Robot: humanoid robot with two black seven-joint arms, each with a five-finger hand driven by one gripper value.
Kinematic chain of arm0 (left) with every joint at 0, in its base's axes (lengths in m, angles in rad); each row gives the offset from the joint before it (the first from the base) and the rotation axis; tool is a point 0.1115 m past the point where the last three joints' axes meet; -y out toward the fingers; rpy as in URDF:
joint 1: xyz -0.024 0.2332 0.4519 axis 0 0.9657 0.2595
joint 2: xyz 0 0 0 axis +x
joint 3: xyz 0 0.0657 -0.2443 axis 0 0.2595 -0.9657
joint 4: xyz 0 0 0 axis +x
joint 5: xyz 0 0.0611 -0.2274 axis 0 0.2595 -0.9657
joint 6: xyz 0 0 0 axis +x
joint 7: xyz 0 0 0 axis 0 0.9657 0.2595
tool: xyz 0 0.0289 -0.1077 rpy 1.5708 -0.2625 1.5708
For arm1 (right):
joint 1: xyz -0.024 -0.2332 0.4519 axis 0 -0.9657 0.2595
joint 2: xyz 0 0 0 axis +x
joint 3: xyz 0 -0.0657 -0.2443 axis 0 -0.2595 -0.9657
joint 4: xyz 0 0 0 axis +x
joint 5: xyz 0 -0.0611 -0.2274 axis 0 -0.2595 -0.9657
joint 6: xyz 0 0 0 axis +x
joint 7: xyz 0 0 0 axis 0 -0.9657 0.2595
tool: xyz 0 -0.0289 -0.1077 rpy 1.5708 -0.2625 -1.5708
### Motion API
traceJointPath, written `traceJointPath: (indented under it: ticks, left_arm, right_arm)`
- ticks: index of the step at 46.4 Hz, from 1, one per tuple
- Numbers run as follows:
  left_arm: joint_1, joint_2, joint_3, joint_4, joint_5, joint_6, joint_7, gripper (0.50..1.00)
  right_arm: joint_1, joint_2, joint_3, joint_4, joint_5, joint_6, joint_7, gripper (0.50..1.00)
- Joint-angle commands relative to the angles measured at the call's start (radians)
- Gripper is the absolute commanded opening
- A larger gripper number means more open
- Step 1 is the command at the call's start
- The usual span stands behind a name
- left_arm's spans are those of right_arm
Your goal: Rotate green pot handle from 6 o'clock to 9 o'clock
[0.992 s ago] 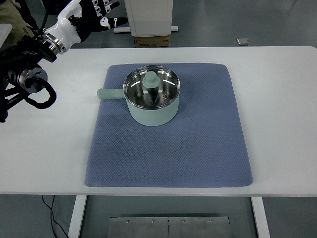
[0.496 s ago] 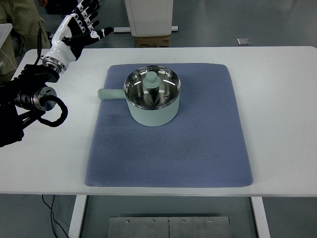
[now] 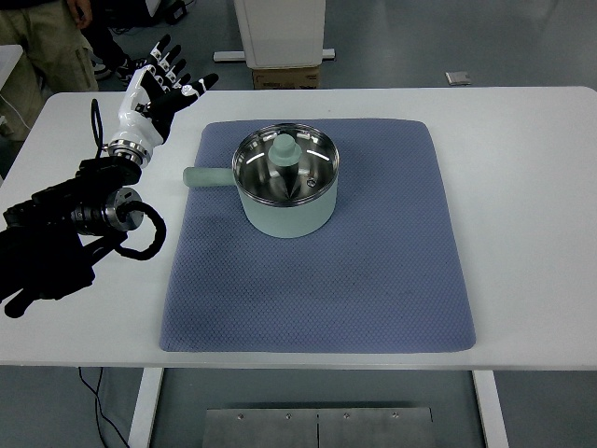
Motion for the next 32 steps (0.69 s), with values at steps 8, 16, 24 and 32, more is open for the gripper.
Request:
traceJointPath:
  ticks: [8,16,24,32]
  left_arm:
    - [0.021,-0.055,-0.061,0.045,-0.001,0.016,0.0,1.0]
    - [0.024,-0.079,-0.084,0.082,-0.001,0.016,0.0,1.0]
    - [0.031,-0.121,-0.091,0.15,-0.001,0.016,0.0,1.0]
    - [0.037,-0.145,-0.097,0.165,0.001,0.016,0.0,1.0]
  right_arm:
    - [0.0,0.0,0.0,0.0,0.0,0.0,0.0,1.0]
    - [0.0,0.0,0.0,0.0,0.0,0.0,0.0,1.0]
    - [0.0,0.0,0.0,0.0,0.0,0.0,0.0,1.0]
    - [0.0,0.0,0.0,0.0,0.0,0.0,0.0,1.0]
